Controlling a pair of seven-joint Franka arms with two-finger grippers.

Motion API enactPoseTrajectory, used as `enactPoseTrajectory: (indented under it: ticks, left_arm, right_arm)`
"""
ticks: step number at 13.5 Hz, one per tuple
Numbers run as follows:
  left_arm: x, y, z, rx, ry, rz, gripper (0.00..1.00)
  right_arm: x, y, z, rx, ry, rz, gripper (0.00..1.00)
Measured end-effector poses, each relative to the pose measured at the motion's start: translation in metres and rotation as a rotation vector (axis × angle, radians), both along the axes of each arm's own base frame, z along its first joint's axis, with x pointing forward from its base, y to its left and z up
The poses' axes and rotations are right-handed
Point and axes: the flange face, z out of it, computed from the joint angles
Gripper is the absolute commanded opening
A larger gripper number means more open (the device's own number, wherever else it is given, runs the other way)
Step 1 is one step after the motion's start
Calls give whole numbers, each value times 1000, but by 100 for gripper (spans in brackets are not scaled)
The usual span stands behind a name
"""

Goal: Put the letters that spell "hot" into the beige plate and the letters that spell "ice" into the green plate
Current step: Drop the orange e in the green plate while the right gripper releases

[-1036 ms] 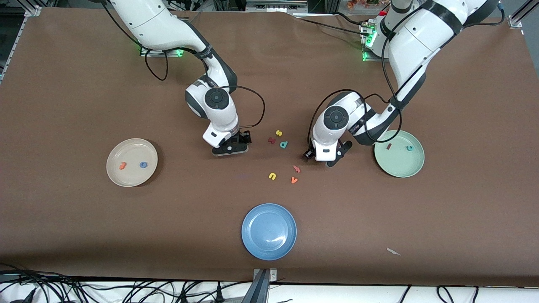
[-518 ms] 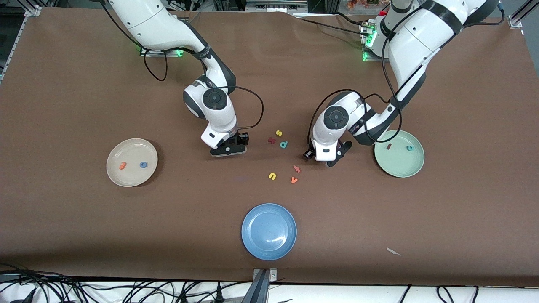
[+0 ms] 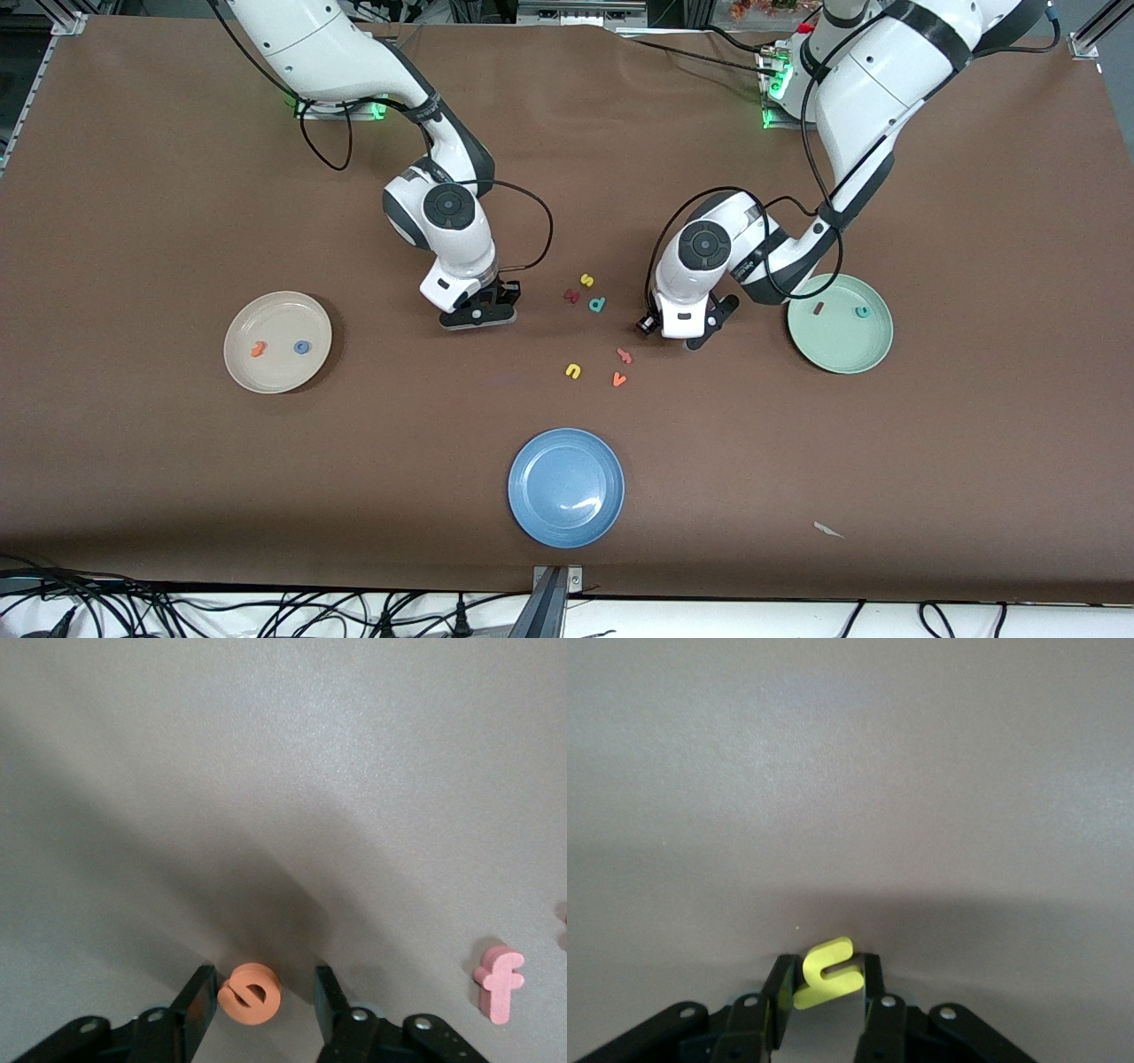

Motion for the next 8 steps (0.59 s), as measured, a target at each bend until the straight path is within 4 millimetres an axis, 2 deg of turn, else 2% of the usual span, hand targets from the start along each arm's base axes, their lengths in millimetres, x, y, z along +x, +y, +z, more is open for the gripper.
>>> enactPoseTrajectory:
  ticks: [3, 5, 8]
  left_arm:
    - [0, 0, 1, -1, -2, 0, 30]
    - [1, 0, 3, -1, -5, 1, 24]
    - [2, 1, 3, 0, -6, -4, 20]
  right_arm:
    - [1, -2, 0, -2, 0, 6, 16]
    - [7, -13, 1, -17, 0, 28, 16]
    - [36, -66, 19, -79, 26, 65, 16]
